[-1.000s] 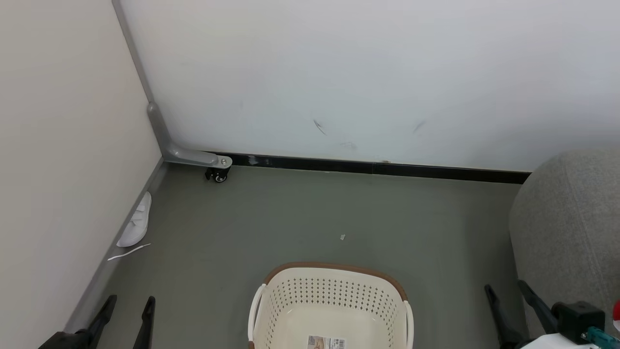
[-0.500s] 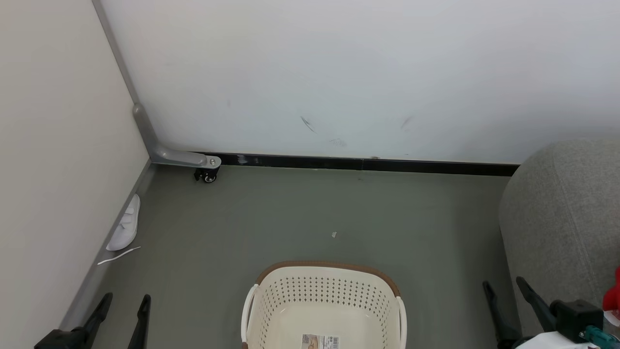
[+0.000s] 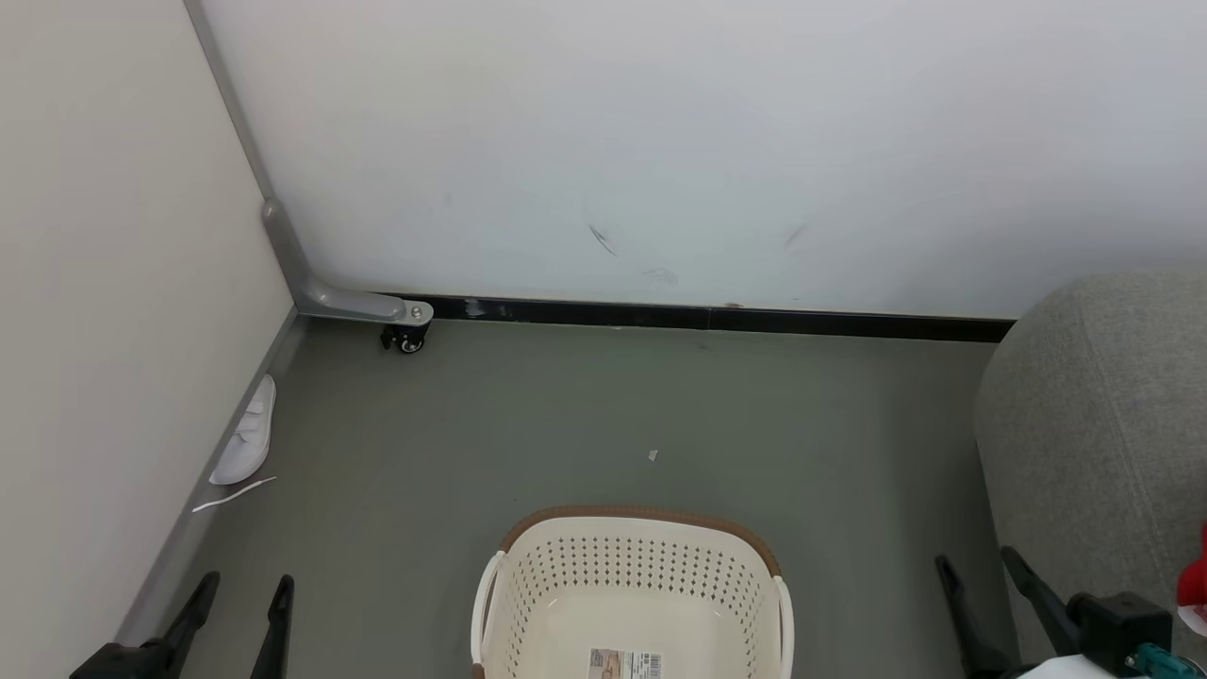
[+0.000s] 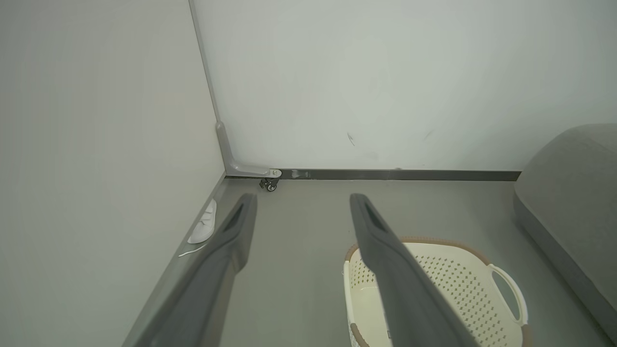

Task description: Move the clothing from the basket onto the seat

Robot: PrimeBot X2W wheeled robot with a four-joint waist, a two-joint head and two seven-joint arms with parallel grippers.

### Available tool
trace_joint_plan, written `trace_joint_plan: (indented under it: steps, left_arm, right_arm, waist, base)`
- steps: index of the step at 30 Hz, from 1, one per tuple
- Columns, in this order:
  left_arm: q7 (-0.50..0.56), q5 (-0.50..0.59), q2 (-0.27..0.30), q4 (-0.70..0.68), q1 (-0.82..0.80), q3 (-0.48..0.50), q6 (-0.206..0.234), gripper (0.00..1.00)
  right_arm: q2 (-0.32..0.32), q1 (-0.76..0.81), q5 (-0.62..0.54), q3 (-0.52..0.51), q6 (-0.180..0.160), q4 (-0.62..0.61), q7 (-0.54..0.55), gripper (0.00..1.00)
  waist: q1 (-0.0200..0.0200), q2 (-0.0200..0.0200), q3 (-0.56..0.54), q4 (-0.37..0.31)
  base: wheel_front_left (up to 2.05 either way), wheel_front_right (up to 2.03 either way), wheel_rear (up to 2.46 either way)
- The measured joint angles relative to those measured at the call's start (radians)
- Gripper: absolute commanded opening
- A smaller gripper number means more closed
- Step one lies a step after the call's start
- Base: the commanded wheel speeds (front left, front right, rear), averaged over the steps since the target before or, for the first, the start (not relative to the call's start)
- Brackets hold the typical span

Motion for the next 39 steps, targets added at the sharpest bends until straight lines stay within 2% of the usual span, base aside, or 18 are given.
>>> trace_joint_plan:
  steps: [28,29,34,39]
  left_arm:
    - [-0.004,0.002,-0.001,0.044,-0.019,-0.001,-0.022,1.0]
    - [-0.003,0.001,-0.003,0.047,-0.018,-0.002,-0.025,0.0]
    - [-0.001,-0.001,-0.069,0.085,0.009,-0.03,-0.026,0.0]
    - [0.008,-0.034,-0.081,0.088,0.013,-0.019,-0.028,0.0]
  right_arm:
    - [0.018,0.0,-0.001,0.001,0.0,-0.008,-0.007,1.0]
    - [0.019,0.0,-0.001,0.002,0.0,-0.004,-0.007,0.0]
    - [0.039,0.015,0.001,0.009,0.0,0.046,-0.007,0.0]
    - [0.041,0.018,0.037,0.004,0.0,0.055,0.001,0.0]
  waist:
    - [0.0,0.0,-0.004,-0.045]
    - [0.0,0.0,-0.004,-0.047]
    - [0.0,0.0,-0.004,-0.047]
    - [0.0,0.0,-0.003,-0.048]
  base:
    - [0.0,0.0,0.0]
    - [0.0,0.0,0.0]
    - [0.0,0.0,0.0]
    - [0.0,0.0,0.0]
